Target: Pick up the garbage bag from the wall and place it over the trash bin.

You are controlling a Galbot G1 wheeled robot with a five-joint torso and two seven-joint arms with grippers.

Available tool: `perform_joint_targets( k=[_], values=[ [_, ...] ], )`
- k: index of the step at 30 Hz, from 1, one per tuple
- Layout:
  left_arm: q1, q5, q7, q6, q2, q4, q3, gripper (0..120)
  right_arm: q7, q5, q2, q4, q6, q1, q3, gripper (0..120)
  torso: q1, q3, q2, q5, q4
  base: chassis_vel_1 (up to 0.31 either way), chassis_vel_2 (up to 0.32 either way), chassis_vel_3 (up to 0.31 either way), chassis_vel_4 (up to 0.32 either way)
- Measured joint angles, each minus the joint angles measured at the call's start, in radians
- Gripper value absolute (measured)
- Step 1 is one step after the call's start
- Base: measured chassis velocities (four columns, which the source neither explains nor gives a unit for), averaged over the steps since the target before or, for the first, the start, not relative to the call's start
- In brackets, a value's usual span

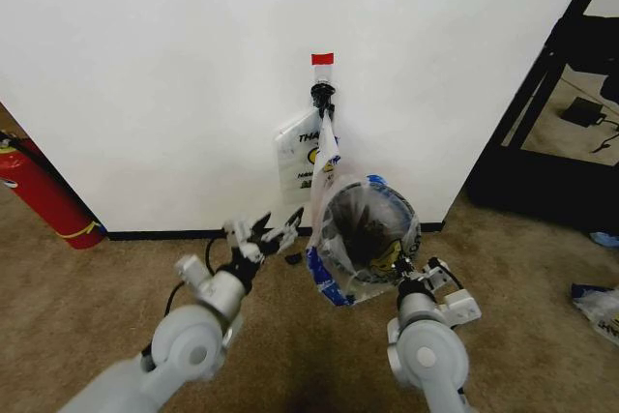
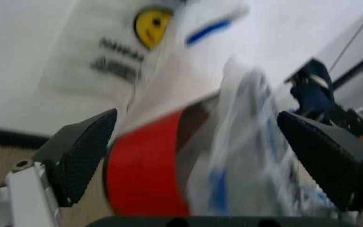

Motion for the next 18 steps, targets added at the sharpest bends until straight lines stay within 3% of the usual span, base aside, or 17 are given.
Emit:
perform_joint_targets(
  k=[11, 18],
  values=[
    [0.021, 0.157, 0.039, -0.017, -0.025, 0.033, 0.085, 94, 0.009, 0.011, 0.013, 0.015, -0.009, -0.006, -0.006, 0, 0.0, 0.0, 0.0, 0.0001, -0.0002, 0.0, 0.0, 0.0, 0.0],
    [0.009, 0.196, 0.038, -0.017, -0.037, 0.053, 0.111, 70, 0.003, -0.001, 0.022, 0.019, -0.009, -0.014, -0.015, 0, 0.0, 0.0, 0.0, 0.0, -0.0001, 0.0, 0.0, 0.0, 0.0]
  ],
)
